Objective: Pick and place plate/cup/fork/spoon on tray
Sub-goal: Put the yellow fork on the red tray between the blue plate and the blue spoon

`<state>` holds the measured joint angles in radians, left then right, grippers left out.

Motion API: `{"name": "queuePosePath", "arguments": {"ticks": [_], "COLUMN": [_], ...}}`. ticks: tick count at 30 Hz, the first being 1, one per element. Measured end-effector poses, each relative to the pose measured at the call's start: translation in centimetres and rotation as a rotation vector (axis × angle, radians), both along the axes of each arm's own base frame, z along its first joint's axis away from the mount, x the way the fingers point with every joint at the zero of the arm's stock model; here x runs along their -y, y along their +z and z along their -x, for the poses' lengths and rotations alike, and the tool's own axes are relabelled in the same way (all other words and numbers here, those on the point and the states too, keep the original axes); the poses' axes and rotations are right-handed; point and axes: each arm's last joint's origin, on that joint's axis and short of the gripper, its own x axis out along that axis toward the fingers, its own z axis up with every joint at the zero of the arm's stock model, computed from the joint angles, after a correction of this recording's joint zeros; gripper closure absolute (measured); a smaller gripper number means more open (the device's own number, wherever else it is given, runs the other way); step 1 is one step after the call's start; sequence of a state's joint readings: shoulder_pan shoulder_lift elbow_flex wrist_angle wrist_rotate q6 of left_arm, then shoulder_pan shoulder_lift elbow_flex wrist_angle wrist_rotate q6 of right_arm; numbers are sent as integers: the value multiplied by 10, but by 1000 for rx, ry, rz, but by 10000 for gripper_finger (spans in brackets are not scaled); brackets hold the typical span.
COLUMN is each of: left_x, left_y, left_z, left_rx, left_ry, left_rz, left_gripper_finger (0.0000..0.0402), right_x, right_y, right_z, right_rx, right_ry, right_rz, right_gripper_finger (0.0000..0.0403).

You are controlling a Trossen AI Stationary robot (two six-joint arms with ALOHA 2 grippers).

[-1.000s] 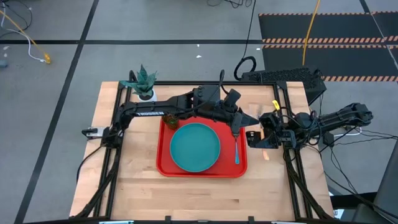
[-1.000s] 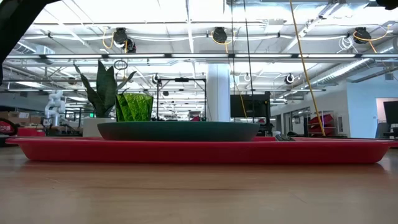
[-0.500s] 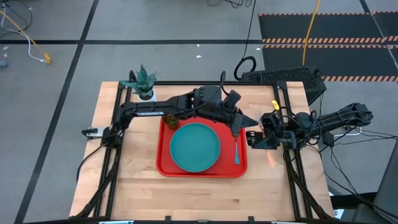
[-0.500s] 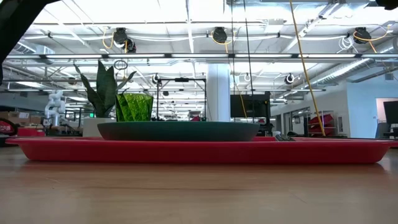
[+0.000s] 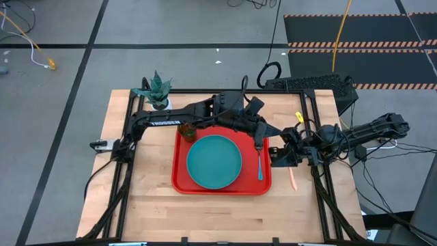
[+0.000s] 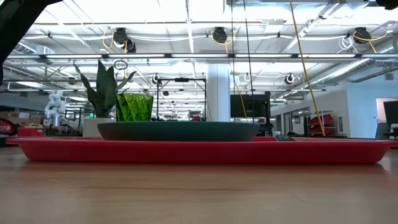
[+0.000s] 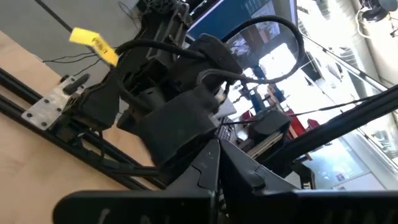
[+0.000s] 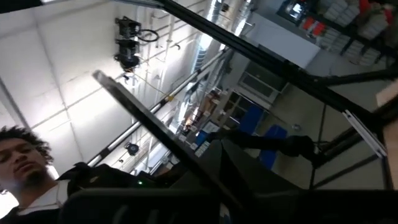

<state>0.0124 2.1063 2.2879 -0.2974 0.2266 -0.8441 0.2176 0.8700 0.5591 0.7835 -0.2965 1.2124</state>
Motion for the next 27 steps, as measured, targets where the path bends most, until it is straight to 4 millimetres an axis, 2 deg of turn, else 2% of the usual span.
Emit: {"name": "queuePosePath", "arguments": {"ticks": [7, 15, 18, 21, 27], "left_x": [0, 0, -2, -5, -7], "left_y": [-2, -9, 6, 30, 81], "left_z": [1, 8, 23, 47, 107], "left_rx": [-25, -149, -143, -110, -35], "left_ry": [-12, -95, -114, -108, 45], "left_rz": [1, 20, 3, -51, -239], "left_gripper_finger": [391, 390, 390, 397, 388], "right_x": [-1, 6, 13, 23, 44], "right_y": [-14, -41, -48, -54, -55], "right_z": [-5, -9, -10, -11, -14], "right_rx": [-168, -434, -513, -574, -556], "right_ry": [6, -56, -150, -285, -513], "right_rz": [6, 76, 71, 65, 108], "right_gripper_finger": [402, 403, 403, 403, 403]}}
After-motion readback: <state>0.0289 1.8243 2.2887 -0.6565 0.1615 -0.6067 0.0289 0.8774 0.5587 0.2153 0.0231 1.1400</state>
